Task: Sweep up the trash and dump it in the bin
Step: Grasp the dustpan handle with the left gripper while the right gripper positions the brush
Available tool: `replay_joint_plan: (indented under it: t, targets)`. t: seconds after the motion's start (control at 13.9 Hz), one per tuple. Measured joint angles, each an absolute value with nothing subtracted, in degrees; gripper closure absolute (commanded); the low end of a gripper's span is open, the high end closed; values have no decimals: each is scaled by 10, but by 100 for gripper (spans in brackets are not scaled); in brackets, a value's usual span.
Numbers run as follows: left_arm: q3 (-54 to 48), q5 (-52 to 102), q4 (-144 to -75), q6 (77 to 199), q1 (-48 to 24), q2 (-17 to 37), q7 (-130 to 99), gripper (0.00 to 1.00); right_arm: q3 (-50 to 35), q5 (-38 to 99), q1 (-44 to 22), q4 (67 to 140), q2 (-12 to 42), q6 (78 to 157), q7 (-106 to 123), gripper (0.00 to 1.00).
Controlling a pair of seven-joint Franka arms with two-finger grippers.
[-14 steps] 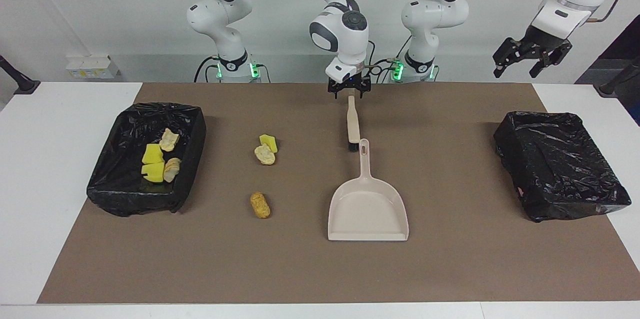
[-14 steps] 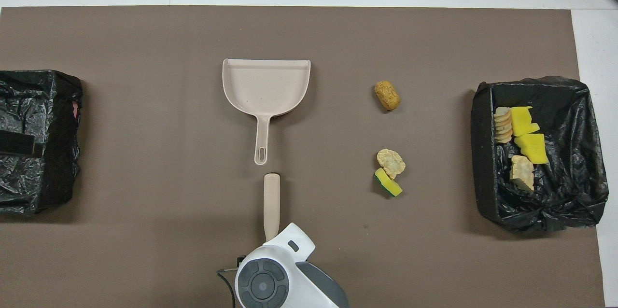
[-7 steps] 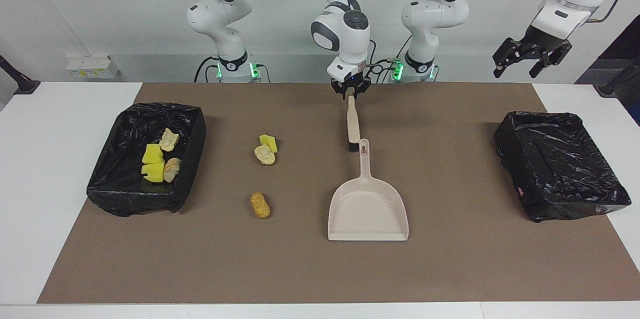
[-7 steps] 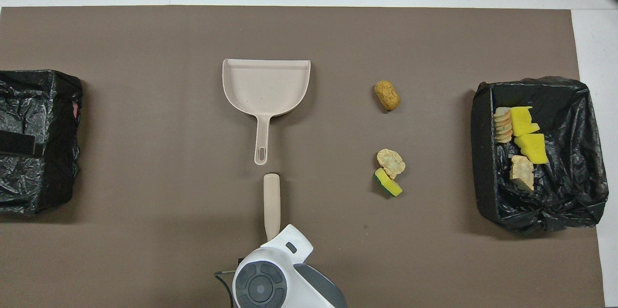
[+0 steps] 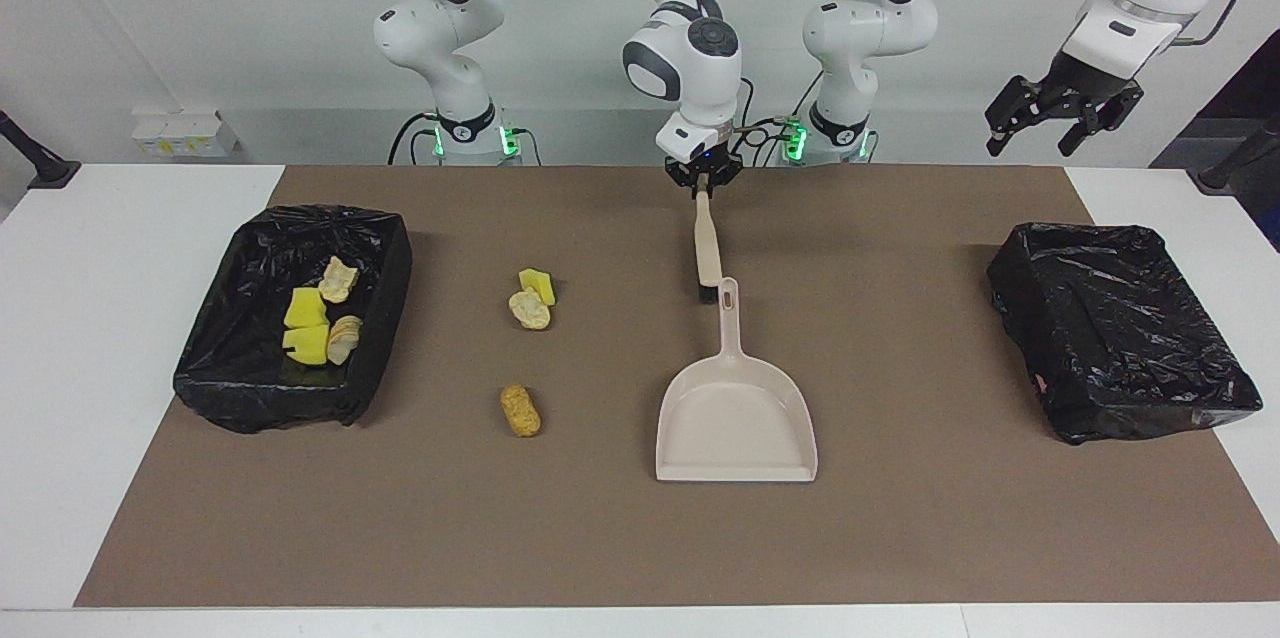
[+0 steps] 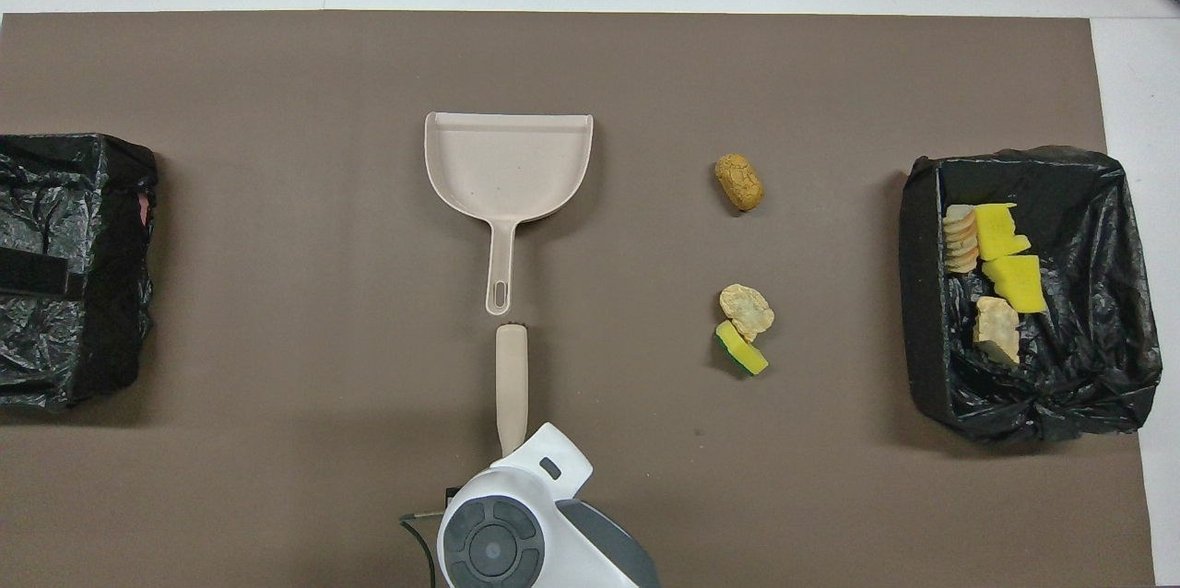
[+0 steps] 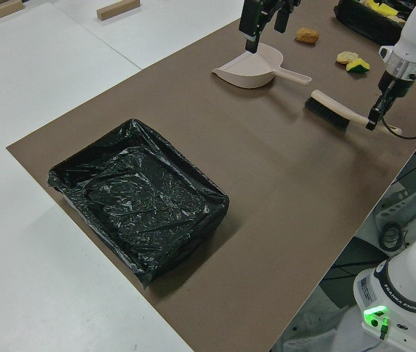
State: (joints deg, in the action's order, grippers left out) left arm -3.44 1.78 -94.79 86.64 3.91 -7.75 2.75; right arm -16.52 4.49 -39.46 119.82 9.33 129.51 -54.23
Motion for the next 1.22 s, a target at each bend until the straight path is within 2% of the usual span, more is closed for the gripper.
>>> replay_joint_plan:
  t: [0.29,0.5,0.86,1.22]
  targets:
    - [-40,18,-951,895,14,-70,21,0,-159,45,-379,1194,81,1283,-542,100]
    - [-43,18,-968,951,-37,-56,-33,0,-159,45,-338,1197,36,1232,-529,100]
    - [-47,19,-987,1025,-156,5,-99,0,-157,43,-262,1209,-21,1199,-479,100]
    - [-47,38,-1053,1199,-236,97,-162,0,-155,28,-179,1210,-44,1088,-378,100]
